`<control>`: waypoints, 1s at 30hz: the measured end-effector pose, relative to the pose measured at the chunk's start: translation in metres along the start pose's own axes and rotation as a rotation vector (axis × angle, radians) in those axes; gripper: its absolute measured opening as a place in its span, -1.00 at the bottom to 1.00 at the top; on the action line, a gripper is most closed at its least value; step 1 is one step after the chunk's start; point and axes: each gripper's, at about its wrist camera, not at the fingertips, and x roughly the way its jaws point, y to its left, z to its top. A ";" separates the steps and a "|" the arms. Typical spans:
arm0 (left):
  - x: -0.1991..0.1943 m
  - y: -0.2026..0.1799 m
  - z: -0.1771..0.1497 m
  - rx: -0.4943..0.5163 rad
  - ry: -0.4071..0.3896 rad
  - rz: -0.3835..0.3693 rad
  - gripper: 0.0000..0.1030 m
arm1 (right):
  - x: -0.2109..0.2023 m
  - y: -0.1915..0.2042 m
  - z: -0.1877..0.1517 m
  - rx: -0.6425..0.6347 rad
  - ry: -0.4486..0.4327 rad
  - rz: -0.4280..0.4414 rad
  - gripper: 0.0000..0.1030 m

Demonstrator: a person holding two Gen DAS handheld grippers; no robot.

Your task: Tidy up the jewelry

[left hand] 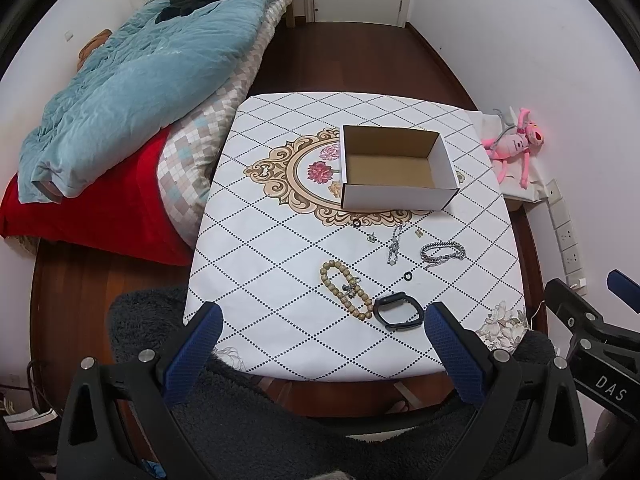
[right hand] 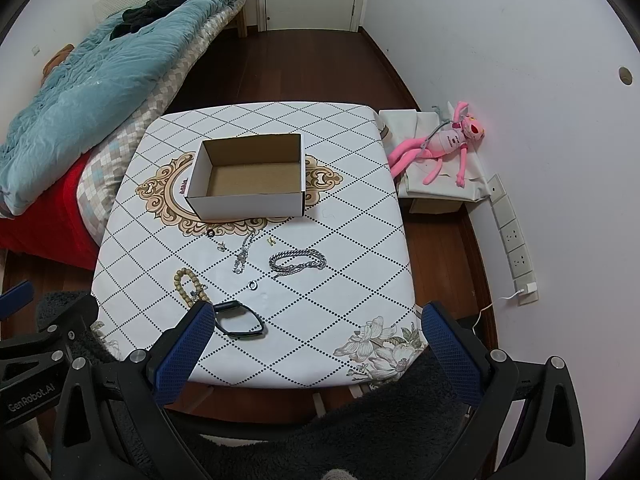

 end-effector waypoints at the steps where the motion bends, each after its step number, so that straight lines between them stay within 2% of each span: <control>1: 0.000 0.001 0.000 0.000 -0.001 -0.001 1.00 | 0.001 0.000 0.000 0.000 0.000 0.001 1.00; 30: 0.000 0.005 -0.003 -0.003 -0.004 -0.008 1.00 | -0.003 0.000 0.001 -0.001 -0.003 -0.001 1.00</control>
